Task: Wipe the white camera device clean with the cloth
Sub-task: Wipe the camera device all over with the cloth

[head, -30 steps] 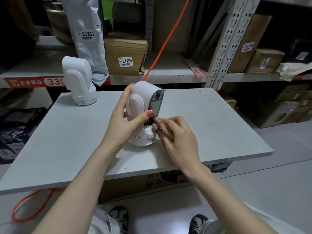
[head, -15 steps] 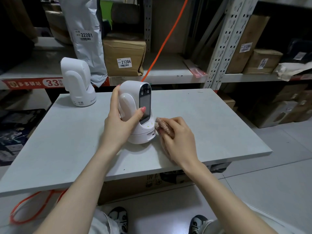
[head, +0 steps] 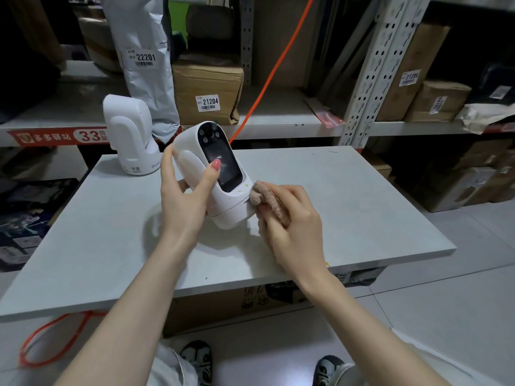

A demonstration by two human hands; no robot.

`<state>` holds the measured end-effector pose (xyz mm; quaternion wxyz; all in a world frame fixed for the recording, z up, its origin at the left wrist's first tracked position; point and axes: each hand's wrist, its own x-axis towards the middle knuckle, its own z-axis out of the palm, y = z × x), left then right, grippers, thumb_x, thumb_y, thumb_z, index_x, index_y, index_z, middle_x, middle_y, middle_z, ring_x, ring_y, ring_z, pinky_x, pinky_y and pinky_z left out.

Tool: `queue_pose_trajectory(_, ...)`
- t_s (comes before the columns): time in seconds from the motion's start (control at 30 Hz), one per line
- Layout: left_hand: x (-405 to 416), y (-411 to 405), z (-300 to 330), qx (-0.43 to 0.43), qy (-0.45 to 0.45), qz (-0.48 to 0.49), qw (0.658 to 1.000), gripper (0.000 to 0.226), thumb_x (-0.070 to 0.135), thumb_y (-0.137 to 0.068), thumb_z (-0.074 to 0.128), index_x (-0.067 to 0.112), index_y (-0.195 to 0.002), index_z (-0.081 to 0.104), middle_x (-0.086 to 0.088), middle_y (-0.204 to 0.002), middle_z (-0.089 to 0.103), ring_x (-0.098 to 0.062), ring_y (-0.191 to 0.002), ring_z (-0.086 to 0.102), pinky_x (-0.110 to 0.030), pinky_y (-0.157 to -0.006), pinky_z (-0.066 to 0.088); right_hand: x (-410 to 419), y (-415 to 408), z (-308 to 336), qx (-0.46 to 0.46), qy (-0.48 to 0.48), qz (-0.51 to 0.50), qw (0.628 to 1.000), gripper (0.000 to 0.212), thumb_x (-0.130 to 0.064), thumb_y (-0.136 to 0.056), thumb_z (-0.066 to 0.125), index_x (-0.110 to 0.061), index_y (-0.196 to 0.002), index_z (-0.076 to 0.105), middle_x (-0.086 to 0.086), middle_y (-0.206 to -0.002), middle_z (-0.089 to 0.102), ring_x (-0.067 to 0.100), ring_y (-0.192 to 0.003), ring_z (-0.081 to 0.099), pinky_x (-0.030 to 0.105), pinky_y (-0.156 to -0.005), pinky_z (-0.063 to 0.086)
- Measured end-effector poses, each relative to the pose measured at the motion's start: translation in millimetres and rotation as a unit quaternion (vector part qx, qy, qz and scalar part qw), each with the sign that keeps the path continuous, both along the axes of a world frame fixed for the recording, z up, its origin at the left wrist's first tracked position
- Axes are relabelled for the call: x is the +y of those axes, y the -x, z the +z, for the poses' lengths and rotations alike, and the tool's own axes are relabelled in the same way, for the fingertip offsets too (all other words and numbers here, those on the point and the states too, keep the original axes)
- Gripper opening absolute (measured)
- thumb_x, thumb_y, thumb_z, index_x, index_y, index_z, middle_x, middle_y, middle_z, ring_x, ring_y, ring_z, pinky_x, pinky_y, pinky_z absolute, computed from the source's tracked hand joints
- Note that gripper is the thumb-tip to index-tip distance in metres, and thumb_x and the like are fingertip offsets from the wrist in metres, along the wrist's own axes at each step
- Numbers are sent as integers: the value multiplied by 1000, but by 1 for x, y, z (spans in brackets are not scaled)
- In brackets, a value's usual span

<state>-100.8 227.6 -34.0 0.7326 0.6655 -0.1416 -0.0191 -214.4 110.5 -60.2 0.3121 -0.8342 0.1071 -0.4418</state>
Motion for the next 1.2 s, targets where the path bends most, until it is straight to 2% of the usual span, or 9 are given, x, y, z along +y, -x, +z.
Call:
queue_pose_trajectory(0.13,-4,4,-1,5,-1,14,1000,74,55,-74,72,47,-135,32,-5,-126,63,-18,-105,65,-53,-90,53,12,5,4,-24,164,-41,985,23,-18,-91,65,-25,-112,71,-2,-100,63,18,-86,61,33,-51,51)
queue_pose_trajectory(0.2,-5,5,-2,11,2,12,1000,84,59,-70,72,47,-140,27,-6,-128,61,-18,-106,65,-52,-88,54,12,6,5,-32,245,-54,968,20,-15,-89,69,-23,-106,74,-2,-96,66,17,-83,62,29,-43,47)
queue_pose_trajectory(0.4,-10,7,-2,3,9,3,1000,85,54,-76,72,42,-145,23,0,-131,60,-15,-109,63,-48,-85,56,-7,7,10,-24,138,-69,988,32,-21,-90,56,-29,-119,67,-2,-105,60,16,-93,56,38,-52,54)
queue_pose_trajectory(0.53,-12,8,-3,18,3,12,1000,89,61,-69,72,43,-143,26,-6,-125,63,-18,-102,66,-51,-88,54,8,8,6,-33,223,-54,973,21,-19,-92,63,-23,-110,73,0,-105,65,20,-94,60,36,-51,54)
queue_pose_trajectory(0.63,-12,11,-3,4,-17,13,1000,88,62,-71,71,41,-143,26,-23,-127,59,-29,-92,65,-42,-83,54,11,6,-1,-52,314,-15,948,18,-14,-91,68,-22,-106,75,1,-104,69,21,-91,62,31,-55,52)
queue_pose_trajectory(0.7,-12,11,-2,-1,-25,9,1000,88,65,-70,69,41,-143,26,-23,-131,56,-37,-104,63,-47,-86,52,8,5,-3,-62,328,-6,943,17,-17,-94,65,-22,-107,75,1,-104,69,20,-90,62,30,-56,52)
queue_pose_trajectory(0.9,-14,9,-1,24,27,-20,999,80,49,-79,72,40,-145,28,-6,-121,65,-22,-108,65,-48,-80,58,-4,5,2,-66,100,-1,993,34,-14,-93,58,-23,-125,64,-1,-111,55,22,-98,59,33,-73,54)
queue_pose_trajectory(1.1,-12,15,4,-6,10,-37,999,87,59,-66,75,45,-140,32,-1,-131,60,-19,-114,61,-51,-85,57,-16,10,11,2,-157,31,987,32,-8,-96,56,-19,-124,64,-2,-116,61,-9,-107,54,4,-91,37)
queue_pose_trajectory(1.2,-12,19,5,-43,-9,-47,998,81,55,-71,74,44,-140,33,3,-135,56,-18,-114,60,-49,-83,58,-23,9,9,52,-246,38,967,32,-7,-96,54,-18,-124,65,-1,-121,64,-1,-112,57,23,-104,43)
